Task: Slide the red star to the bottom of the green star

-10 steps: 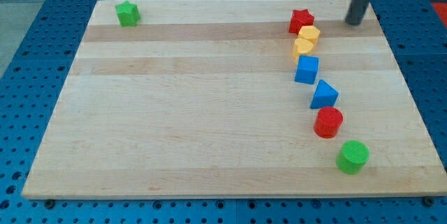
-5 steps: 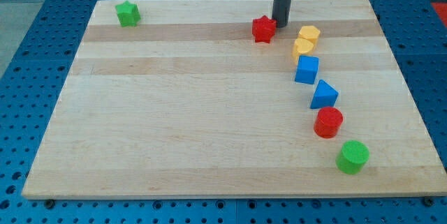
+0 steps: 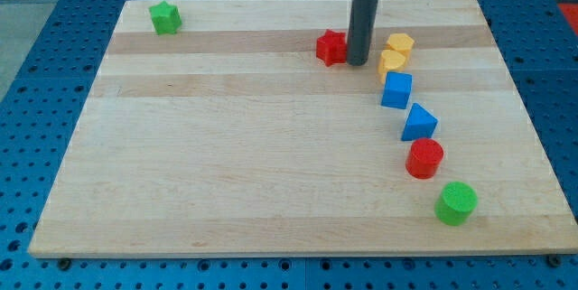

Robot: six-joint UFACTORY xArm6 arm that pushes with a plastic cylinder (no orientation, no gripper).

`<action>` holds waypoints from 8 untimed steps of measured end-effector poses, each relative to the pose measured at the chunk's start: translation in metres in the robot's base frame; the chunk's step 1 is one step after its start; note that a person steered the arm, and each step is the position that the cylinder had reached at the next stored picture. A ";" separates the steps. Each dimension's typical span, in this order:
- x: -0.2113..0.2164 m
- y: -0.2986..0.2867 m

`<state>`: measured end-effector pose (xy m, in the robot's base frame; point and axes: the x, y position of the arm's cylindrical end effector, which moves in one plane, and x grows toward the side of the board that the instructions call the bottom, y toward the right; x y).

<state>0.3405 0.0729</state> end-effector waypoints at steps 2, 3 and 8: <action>-0.029 -0.075; -0.045 -0.105; -0.097 -0.071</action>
<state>0.2434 0.0015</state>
